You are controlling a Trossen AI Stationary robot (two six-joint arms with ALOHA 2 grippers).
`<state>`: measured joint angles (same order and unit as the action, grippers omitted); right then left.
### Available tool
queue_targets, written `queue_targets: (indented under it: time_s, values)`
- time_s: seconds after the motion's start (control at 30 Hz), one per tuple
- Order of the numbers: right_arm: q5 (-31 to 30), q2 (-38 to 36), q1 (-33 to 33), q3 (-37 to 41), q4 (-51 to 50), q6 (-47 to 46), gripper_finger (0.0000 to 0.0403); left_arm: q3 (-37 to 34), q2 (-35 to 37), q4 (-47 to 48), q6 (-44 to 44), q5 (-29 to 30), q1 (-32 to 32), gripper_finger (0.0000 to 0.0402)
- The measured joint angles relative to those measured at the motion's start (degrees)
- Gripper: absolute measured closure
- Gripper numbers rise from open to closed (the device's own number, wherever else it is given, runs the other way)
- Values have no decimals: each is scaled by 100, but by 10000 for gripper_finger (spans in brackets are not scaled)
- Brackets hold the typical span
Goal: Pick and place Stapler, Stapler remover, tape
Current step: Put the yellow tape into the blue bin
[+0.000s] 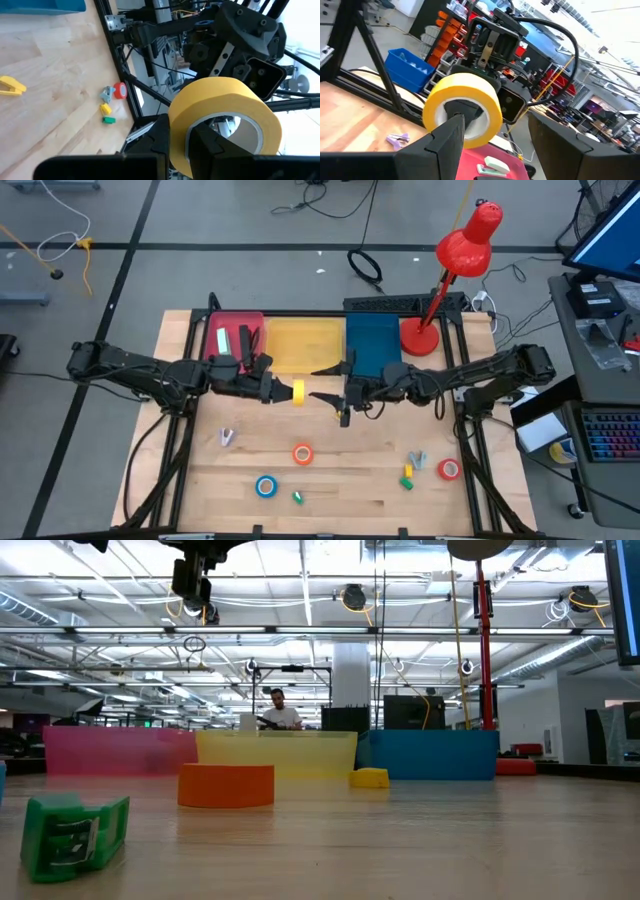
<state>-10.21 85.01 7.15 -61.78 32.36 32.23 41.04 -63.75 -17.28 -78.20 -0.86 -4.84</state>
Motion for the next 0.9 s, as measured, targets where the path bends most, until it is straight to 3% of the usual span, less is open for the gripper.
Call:
queue_targets:
  time_s: [0.27,0.57,0.9]
  values:
    - [282,94,-126,-4,277,-2,190,0,-117,-146,-149,92,47,367]
    - [276,203,-115,-114,124,-7,190,-20,-574,-818,-197,-549,305,367]
    - [247,259,-97,-122,-390,-316,191,-16,-497,-805,-94,-580,339,367]
